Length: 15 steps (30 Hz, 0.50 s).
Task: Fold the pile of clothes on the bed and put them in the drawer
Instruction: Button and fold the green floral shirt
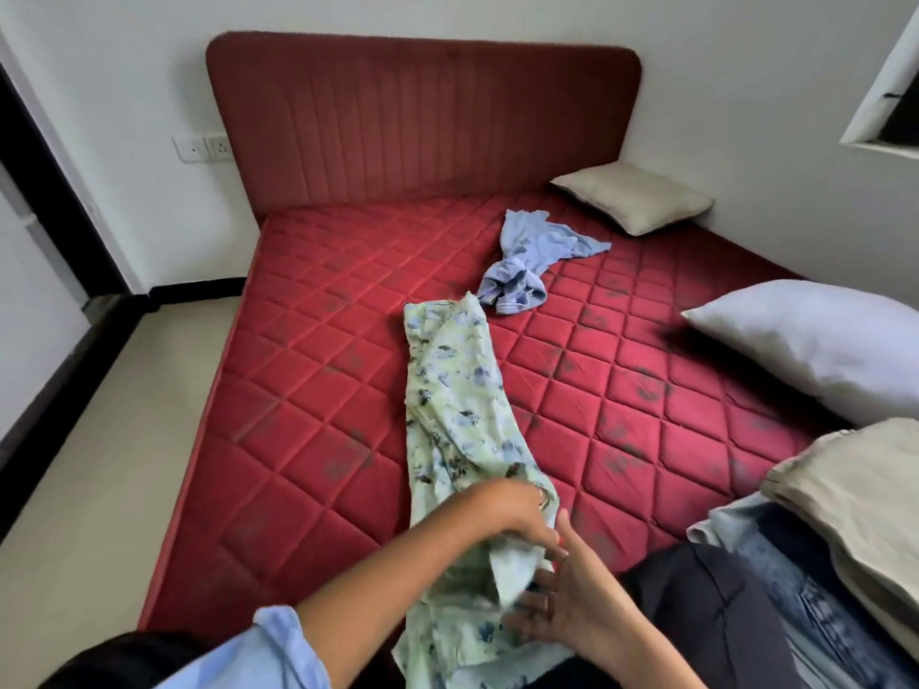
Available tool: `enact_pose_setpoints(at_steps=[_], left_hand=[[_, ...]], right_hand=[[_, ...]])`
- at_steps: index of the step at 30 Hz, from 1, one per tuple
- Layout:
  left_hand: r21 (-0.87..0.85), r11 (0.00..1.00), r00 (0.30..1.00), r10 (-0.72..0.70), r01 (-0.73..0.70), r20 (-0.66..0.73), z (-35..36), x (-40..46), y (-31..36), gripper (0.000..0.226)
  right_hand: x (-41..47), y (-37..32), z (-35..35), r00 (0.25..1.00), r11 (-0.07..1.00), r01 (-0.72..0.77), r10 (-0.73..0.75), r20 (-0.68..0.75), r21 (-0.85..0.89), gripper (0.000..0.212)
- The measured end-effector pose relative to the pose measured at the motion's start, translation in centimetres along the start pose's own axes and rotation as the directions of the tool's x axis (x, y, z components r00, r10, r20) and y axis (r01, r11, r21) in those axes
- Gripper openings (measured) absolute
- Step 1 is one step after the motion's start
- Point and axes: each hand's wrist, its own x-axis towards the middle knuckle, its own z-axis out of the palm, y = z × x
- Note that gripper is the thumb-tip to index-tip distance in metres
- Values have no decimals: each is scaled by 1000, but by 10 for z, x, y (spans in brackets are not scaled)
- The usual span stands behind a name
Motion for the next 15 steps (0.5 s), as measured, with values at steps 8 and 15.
enact_pose_setpoints(at_steps=[8,15], left_hand=[[-142,989,995,-38,51,93,51,-40,0,65],[-293,955,997,27,-47,-74,57,-59,-18,44]], right_hand=[[-5,4,-7,997,1000,16,-14,72,-24,58],[-4,9,-9,994,991,7,7,109,-132,35]])
